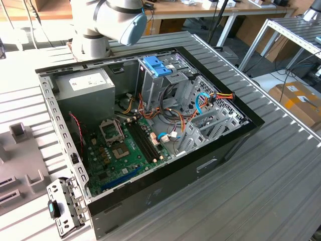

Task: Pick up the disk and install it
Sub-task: 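Pick up the disk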

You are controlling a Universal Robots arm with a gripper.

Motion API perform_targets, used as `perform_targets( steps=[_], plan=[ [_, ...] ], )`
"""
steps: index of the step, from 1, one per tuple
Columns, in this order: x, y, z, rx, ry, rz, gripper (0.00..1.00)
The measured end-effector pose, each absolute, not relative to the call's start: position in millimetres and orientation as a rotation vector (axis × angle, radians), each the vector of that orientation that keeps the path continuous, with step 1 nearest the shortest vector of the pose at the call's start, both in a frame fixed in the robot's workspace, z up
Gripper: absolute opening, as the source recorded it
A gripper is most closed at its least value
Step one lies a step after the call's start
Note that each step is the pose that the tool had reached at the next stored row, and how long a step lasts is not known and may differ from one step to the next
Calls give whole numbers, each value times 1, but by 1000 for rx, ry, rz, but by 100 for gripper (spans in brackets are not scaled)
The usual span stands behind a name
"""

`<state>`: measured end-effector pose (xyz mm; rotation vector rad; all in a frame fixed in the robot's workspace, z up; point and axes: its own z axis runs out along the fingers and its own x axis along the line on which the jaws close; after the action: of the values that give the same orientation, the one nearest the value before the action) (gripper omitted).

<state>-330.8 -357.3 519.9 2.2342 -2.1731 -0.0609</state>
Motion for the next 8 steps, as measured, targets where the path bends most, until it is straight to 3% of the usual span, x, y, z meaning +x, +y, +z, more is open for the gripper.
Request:
perform_targets(
  steps=[8],
  plan=[
    [-327, -359, 520, 2234, -2173, -61, 36]
  ],
)
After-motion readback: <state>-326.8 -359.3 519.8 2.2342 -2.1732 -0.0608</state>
